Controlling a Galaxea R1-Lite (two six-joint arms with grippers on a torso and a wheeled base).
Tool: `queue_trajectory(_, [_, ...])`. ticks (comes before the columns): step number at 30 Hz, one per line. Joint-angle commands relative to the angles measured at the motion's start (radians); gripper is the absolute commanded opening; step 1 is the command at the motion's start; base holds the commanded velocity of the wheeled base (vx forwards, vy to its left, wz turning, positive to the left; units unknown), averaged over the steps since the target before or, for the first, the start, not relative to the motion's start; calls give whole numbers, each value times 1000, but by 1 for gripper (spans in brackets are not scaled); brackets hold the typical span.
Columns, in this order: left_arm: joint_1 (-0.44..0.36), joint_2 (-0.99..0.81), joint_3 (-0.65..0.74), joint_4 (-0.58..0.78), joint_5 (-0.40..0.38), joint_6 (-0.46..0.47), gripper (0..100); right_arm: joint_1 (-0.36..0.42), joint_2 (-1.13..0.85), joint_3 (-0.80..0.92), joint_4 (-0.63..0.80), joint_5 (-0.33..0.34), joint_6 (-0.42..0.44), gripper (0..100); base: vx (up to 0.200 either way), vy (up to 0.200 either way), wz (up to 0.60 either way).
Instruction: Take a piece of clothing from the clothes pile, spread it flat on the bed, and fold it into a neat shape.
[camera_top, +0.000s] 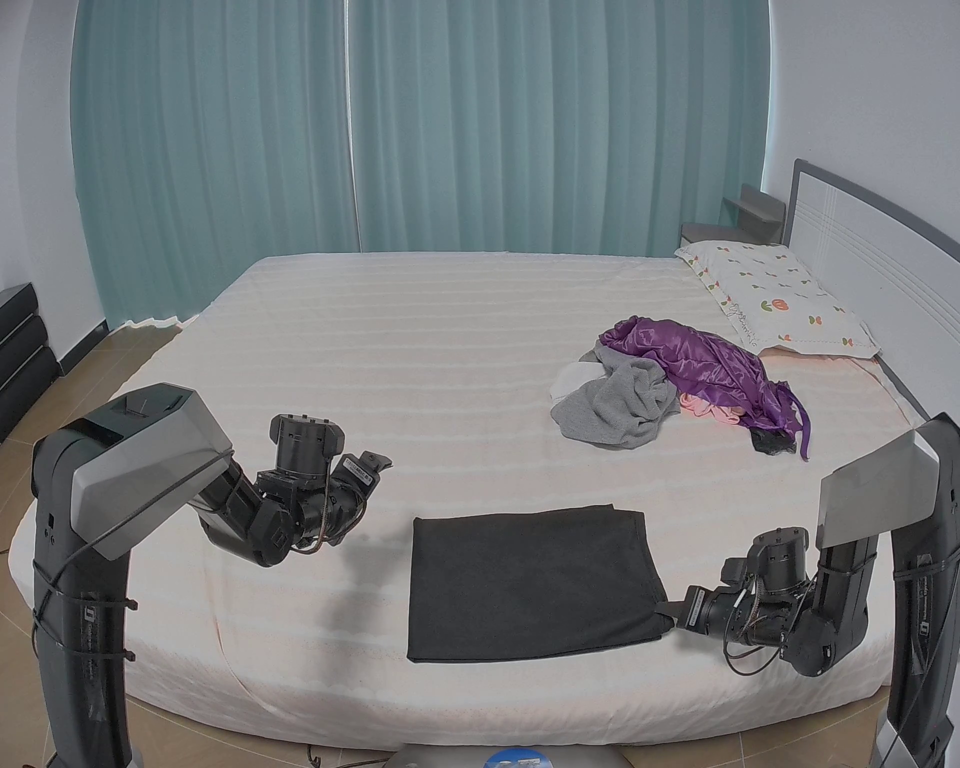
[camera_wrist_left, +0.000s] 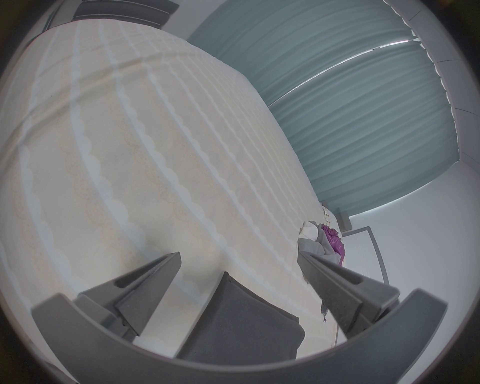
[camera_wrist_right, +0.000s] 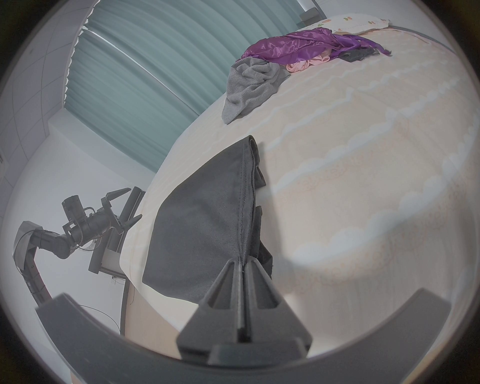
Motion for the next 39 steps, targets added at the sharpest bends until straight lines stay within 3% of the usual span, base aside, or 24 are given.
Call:
queue_trajectory(1, [0, 3, 0, 0, 0, 0, 100, -1, 4, 1, 1, 0, -1, 0, 0, 0, 0])
queue_trajectory(2, [0, 3, 0, 0, 0, 0, 100, -1, 4, 1, 1, 0, -1, 0, 0, 0, 0])
queue_trajectory(3, [0, 3, 0, 0, 0, 0, 100, -1, 4, 1, 1, 0, -1, 100, 0, 0, 0])
queue_trajectory(11, [-2, 3, 0, 0, 0, 0, 100, -38, 1, -22, 1, 5, -3, 100, 0, 0, 0])
queue_trajectory(17, [-3, 3, 0, 0, 0, 2, 100, -113, 36, -101, -10, 8, 22, 100, 0, 0, 0])
queue_trajectory(23, [-5, 3, 0, 0, 0, 2, 100, -119, 36, -108, -10, 32, 31, 100, 0, 0, 0])
queue_trajectory(30, [-5, 3, 0, 0, 0, 4, 100, -122, 38, -136, -47, 34, 143, 100, -86, 0, 0])
queue_trajectory(39, [-6, 14, 8, 1, 0, 65, 100, -122, 42, -133, -61, 34, 146, 100, 0, 0, 0])
